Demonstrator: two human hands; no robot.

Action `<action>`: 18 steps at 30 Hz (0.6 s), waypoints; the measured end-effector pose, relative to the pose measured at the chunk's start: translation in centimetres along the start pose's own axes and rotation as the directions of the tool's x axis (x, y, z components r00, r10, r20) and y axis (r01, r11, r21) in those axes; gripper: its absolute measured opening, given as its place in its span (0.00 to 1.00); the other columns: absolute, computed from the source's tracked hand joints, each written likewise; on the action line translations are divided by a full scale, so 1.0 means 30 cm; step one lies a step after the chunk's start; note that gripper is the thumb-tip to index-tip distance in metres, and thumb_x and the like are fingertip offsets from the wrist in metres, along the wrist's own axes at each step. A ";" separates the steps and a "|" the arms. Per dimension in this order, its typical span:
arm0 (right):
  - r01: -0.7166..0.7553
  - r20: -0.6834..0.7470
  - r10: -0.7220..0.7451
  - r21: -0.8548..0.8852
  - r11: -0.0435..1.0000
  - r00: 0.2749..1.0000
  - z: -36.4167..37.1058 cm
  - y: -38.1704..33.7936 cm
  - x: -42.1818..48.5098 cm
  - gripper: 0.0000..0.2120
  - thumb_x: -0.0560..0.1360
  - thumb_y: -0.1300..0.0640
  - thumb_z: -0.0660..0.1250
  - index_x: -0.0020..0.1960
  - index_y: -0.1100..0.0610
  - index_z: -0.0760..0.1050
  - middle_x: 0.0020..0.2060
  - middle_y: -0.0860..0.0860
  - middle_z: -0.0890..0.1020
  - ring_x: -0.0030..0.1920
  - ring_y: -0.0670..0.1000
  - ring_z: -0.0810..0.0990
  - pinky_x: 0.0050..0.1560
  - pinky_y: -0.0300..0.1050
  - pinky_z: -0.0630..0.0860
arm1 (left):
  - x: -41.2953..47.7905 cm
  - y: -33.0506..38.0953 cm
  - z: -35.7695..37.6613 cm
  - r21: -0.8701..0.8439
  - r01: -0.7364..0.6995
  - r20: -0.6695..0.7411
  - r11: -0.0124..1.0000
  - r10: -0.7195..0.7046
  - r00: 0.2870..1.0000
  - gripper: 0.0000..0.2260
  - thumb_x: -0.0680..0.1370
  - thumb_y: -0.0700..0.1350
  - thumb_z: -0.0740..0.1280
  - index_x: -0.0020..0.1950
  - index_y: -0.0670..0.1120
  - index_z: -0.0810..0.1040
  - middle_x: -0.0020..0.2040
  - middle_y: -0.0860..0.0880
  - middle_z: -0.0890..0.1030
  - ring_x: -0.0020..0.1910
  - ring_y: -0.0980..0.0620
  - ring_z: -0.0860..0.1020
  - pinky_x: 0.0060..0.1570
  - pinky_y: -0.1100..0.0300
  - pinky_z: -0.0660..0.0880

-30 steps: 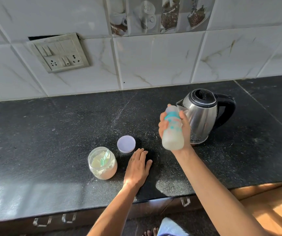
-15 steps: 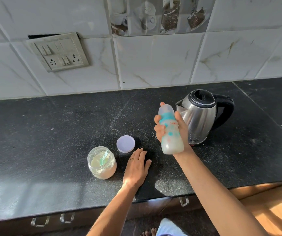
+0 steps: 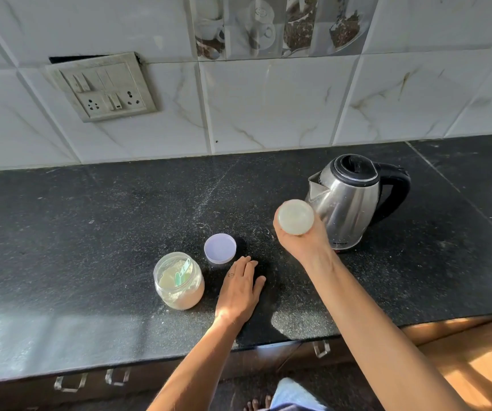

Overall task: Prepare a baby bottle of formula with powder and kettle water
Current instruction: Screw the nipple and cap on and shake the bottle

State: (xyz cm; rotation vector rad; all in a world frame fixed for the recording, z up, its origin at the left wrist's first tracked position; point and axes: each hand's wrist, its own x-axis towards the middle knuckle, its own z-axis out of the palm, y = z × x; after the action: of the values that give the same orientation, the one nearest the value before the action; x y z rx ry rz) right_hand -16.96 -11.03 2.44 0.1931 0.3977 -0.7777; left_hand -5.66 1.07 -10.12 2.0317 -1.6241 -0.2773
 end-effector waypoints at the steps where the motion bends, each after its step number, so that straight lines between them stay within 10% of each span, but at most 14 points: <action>1: -0.078 0.001 0.078 -0.001 0.997 0.997 0.009 0.005 -0.009 0.19 0.72 0.52 0.71 0.54 0.65 0.74 0.43 0.59 0.80 0.41 0.55 0.81 0.37 0.48 0.82 | -0.001 0.001 -0.002 0.002 -0.003 -0.001 1.000 0.003 1.000 0.19 0.80 0.52 0.59 0.67 0.44 0.71 0.69 0.45 0.71 0.71 0.48 0.65 0.70 0.56 0.59; 5: -0.153 0.150 0.184 -0.199 0.968 0.971 0.054 0.017 -0.046 0.21 0.68 0.55 0.74 0.55 0.65 0.73 0.46 0.60 0.79 0.38 0.57 0.81 0.40 0.50 0.81 | 0.001 0.000 -0.003 0.009 -0.013 -0.001 1.000 0.013 1.000 0.20 0.80 0.54 0.57 0.67 0.44 0.71 0.69 0.45 0.71 0.71 0.48 0.65 0.70 0.56 0.59; 9: -0.161 0.203 0.127 0.163 0.973 0.971 0.047 0.013 -0.055 0.20 0.73 0.53 0.70 0.56 0.66 0.73 0.46 0.60 0.79 0.40 0.60 0.81 0.38 0.56 0.81 | -0.002 0.000 -0.003 0.009 -0.008 0.002 1.000 0.008 1.000 0.23 0.80 0.56 0.53 0.67 0.44 0.71 0.69 0.46 0.71 0.71 0.48 0.65 0.70 0.57 0.58; 14: -0.089 0.342 0.180 -0.265 0.960 0.922 0.078 0.027 -0.071 0.22 0.73 0.52 0.69 0.64 0.58 0.71 0.49 0.60 0.78 0.40 0.56 0.79 0.42 0.50 0.80 | 0.000 0.000 0.000 0.019 -0.020 -0.026 1.000 0.021 0.999 0.24 0.78 0.57 0.52 0.64 0.43 0.74 0.66 0.44 0.74 0.68 0.46 0.69 0.69 0.54 0.63; 18: -0.102 0.219 0.105 -0.028 0.994 0.970 0.046 0.015 -0.052 0.24 0.70 0.52 0.72 0.59 0.64 0.70 0.46 0.63 0.80 0.41 0.61 0.82 0.39 0.55 0.81 | -0.001 0.003 -0.004 0.023 -0.019 -0.020 1.000 0.020 1.000 0.24 0.78 0.57 0.52 0.64 0.43 0.74 0.65 0.44 0.74 0.68 0.46 0.70 0.68 0.54 0.64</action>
State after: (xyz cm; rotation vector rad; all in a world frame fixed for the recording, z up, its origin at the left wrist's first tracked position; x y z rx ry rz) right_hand -17.25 -10.15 4.35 0.1100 0.1824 -0.6842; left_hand -5.68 1.14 -9.98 2.0283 -1.6408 -0.2308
